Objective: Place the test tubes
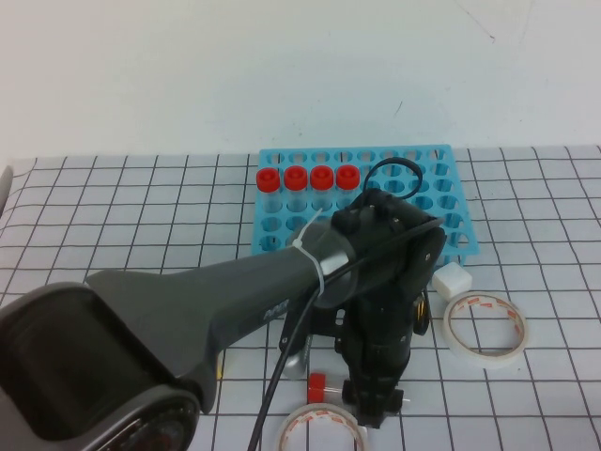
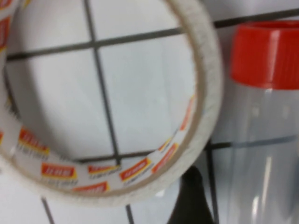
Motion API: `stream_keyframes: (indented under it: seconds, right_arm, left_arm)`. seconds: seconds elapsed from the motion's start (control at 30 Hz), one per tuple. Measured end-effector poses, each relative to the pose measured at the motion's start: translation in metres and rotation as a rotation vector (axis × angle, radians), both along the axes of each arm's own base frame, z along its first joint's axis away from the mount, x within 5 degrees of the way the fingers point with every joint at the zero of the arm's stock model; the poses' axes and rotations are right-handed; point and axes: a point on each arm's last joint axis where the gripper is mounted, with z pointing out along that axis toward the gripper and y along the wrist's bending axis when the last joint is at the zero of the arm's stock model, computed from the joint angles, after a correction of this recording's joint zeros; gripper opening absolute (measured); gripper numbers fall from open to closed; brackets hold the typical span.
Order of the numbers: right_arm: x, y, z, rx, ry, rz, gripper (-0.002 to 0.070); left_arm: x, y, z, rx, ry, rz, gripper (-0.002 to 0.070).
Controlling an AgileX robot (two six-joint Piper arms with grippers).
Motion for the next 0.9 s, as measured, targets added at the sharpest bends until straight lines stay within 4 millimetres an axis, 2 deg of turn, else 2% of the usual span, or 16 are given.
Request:
stream_keyframes:
  seconds: [0.3,0.47,0.67,0.77,0.9]
  right_arm:
    - [0.0,0.0,0.0,0.0,0.0,0.0,-0.0001]
    - [0.0,0.0,0.0,0.0,0.0,0.0,-0.0001]
    - [0.0,0.0,0.0,0.0,0.0,0.0,-0.0001]
    - [0.0,0.0,0.0,0.0,0.0,0.0,-0.0001]
    - [0.0,0.0,0.0,0.0,0.0,0.0,-0.0001]
  left_arm:
    - [0.004,-0.002,0.0,-0.009,-0.036,-0.138,0.0353]
    - [0.007,-0.004,0.005,-0.002,-0.04,-0.233,0.0209]
    - [0.019,-0.009,0.026,-0.002,-0.149,-0.395,0.0209]
    - [0.026,-0.013,0.044,-0.011,-0.225,-0.589,0.0209]
    - [0.03,-0.02,0.069,-0.034,-0.323,-1.018,0.0209]
